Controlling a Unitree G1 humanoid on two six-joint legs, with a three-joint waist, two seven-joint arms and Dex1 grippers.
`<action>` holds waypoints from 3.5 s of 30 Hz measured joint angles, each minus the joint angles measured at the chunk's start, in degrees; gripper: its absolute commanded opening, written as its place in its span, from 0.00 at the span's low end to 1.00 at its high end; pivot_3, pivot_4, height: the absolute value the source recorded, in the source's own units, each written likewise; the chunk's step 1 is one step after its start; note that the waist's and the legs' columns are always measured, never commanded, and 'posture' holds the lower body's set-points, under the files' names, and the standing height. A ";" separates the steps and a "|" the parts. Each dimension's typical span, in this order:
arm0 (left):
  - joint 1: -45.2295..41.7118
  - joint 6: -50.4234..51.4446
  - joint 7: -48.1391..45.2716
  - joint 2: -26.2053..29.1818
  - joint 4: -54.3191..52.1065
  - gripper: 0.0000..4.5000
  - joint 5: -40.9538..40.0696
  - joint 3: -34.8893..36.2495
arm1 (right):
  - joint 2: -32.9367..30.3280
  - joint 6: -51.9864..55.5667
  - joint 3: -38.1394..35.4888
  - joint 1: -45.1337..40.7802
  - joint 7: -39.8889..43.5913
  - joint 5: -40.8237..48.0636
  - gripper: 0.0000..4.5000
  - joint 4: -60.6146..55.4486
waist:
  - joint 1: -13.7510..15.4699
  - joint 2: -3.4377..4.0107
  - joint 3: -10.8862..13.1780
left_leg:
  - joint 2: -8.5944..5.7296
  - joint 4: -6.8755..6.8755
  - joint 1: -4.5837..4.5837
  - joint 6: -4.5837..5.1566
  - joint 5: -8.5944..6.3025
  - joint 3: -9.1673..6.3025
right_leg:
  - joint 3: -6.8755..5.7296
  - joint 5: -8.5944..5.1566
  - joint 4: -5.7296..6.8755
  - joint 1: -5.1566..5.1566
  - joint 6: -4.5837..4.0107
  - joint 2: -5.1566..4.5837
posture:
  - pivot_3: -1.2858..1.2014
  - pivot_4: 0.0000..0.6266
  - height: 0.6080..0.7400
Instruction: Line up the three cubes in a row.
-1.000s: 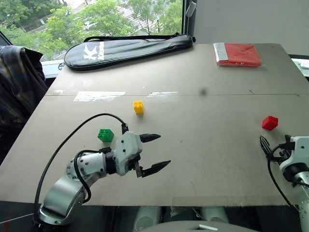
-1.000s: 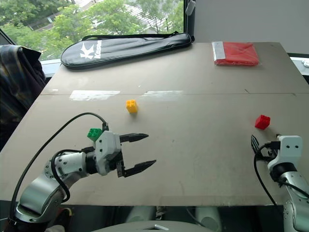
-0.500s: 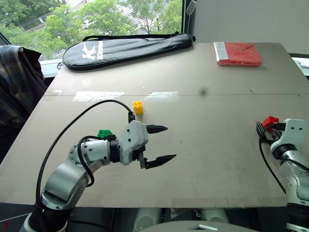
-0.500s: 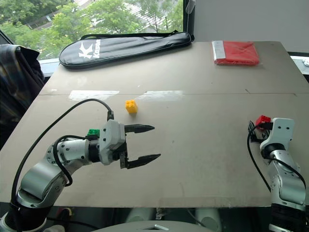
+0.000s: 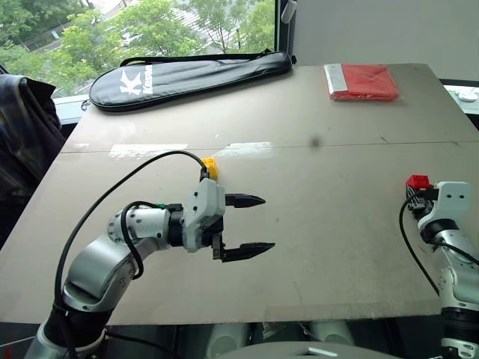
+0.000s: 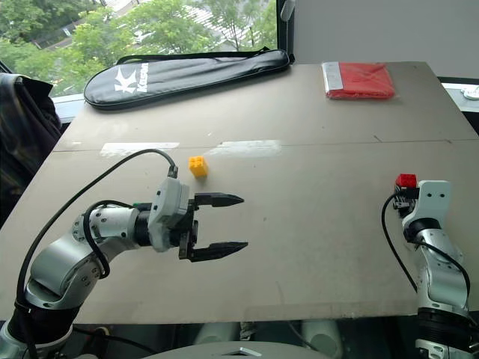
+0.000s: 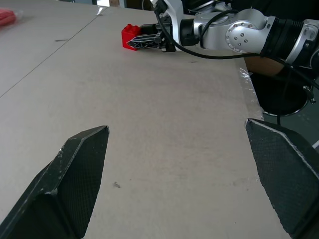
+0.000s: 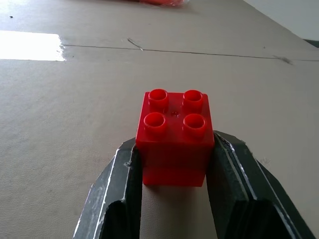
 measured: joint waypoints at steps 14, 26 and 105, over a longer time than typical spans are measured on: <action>1.75 -6.29 -8.46 4.12 4.65 1.00 3.57 0.08 | -17.17 -14.63 15.87 -10.58 62.55 9.10 0.28 16.39 | -0.27 -0.48 0.34 | 0.12 0.00 0.20 0.02 -0.01 0.14 | 0.10 0.03 0.00 0.06 -0.02 0.05 | 0.52 0.24 0.75; 11.77 -7.48 -5.67 6.02 -1.50 1.00 4.07 6.05 | -19.31 -31.47 46.20 -35.65 71.62 15.93 0.28 40.16 | 0.21 -0.71 0.71 | 0.09 0.03 -0.43 -0.30 0.14 -0.12 | 0.06 0.05 -0.18 -0.30 -0.05 -0.16 | 0.52 0.24 0.75; 30.49 -26.03 47.22 -32.12 7.93 1.00 32.65 19.26 | -27.65 -20.48 32.57 -21.82 72.31 39.26 0.98 21.04 | 1.57 -0.72 0.76 | 0.15 0.27 -0.55 -0.16 0.15 -0.03 | -0.15 0.61 -0.19 -0.41 -0.13 -0.08 | 0.52 0.24 0.75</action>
